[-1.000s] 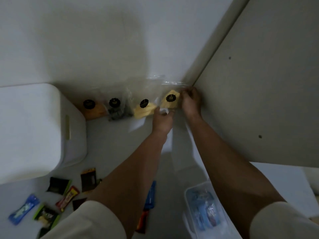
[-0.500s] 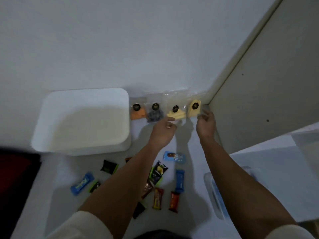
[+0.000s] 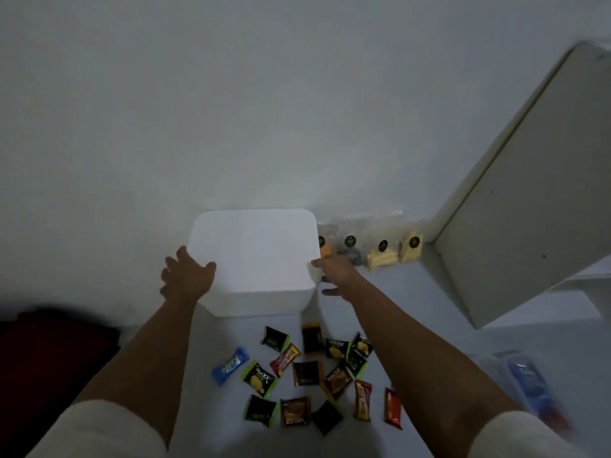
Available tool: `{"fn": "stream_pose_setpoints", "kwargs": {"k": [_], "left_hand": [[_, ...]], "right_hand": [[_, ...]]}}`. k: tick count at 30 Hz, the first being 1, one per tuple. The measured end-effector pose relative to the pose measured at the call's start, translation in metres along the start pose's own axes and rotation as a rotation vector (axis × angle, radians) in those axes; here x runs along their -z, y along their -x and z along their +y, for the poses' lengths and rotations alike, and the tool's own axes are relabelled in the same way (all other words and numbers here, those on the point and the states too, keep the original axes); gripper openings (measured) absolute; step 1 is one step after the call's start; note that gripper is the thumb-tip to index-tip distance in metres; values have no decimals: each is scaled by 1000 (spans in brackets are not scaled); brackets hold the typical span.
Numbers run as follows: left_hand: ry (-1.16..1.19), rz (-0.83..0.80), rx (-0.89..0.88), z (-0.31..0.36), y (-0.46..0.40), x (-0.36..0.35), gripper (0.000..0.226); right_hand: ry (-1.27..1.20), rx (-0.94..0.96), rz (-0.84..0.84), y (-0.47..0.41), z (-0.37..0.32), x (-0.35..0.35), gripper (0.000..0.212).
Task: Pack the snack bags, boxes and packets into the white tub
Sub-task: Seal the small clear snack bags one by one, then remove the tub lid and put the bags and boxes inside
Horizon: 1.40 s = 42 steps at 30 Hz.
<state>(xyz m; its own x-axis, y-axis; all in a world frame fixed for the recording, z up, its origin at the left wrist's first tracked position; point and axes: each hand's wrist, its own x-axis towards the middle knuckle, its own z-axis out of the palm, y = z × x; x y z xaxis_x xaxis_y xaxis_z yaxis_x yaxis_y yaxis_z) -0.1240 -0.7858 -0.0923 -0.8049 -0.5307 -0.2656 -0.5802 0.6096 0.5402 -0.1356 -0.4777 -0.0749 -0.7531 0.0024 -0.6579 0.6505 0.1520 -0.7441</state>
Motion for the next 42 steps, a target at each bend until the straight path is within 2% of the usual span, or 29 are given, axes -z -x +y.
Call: {"fn": "stream_pose_setpoints", "kwargs": {"k": [3,7,8,10,13,17,20,22,26,29,31,34,37,42], "left_hand": [[339,-90,50,-16,-9,5,88],[498,-32,99,-13,-7,6,41],[529,-28,120,-10,-6,9,35],[544,-4,163,-5,-6,16,34],[474,57,135,0,-7,28,40],[479,123,98,8,1,38,33],[590,200,58,26,22,41,26],[694,194,46,42,35,38,22],[816,11,0,83,66,18,32],[850,-138,-67,112,99,-9,44],[838,-316,-100,129,124,-30,46],[796,-636,-77,148,159,-62,31],[722,-838,23,152,179,-99,34],[712,-866,310,131,182,-157,41]], "right_hand": [[-10,41,60,0,3,-15,32],[86,229,207,-1,5,-26,36],[95,248,218,0,5,-28,37],[104,264,229,3,1,-30,36],[106,284,231,7,-7,-30,35],[70,347,241,19,-16,-29,34],[7,397,283,30,-20,-21,38],[-74,416,344,37,-20,-10,39],[-226,455,561,52,-7,37,36],[-337,378,668,58,23,91,33],[-403,321,709,64,48,124,26],[-430,195,769,84,88,166,18],[-372,55,821,88,127,200,14],[-210,-29,712,63,156,232,14]]}}
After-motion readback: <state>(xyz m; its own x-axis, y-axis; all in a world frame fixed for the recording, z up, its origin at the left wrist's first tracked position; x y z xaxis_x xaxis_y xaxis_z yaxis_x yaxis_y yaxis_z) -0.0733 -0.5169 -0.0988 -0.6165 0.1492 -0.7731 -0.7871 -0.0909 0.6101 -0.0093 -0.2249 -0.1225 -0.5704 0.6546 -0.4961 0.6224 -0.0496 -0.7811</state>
